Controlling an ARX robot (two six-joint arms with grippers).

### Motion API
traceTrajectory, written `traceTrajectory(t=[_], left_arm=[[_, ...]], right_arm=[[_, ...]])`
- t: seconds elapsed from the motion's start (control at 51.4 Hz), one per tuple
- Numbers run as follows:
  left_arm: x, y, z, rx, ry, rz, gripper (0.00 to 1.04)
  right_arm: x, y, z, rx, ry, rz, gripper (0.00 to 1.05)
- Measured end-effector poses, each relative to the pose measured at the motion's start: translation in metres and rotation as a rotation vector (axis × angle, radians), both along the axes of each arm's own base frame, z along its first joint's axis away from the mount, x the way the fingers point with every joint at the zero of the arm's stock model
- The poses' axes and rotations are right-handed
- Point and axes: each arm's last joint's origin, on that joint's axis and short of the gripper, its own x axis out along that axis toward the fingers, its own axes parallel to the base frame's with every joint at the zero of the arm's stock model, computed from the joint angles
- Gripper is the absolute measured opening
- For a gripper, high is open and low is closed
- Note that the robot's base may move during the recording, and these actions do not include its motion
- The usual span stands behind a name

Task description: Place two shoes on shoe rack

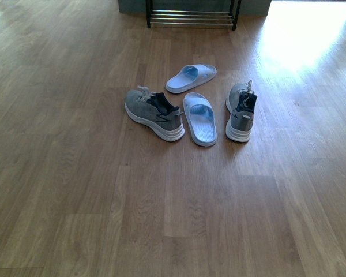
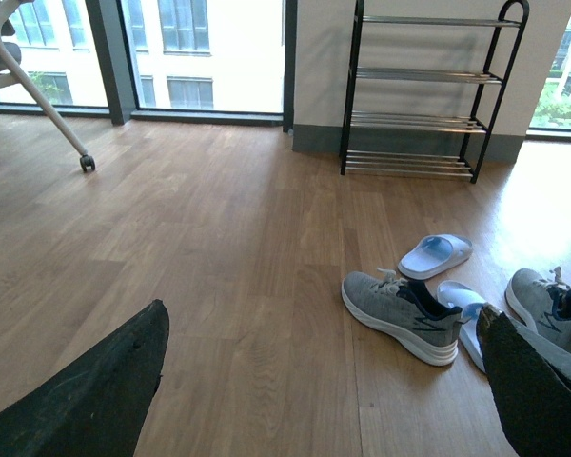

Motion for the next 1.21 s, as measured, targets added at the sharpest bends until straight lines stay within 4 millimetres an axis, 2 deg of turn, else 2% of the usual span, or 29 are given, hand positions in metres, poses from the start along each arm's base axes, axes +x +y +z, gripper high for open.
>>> traceTrajectory(t=[1.205], left_arm=[[0.0000, 0.0000, 0.0000, 0.000, 0.000, 0.000, 0.95]], right_arm=[[0.0000, 0.0000, 0.0000, 0.000, 0.000, 0.000, 0.95]])
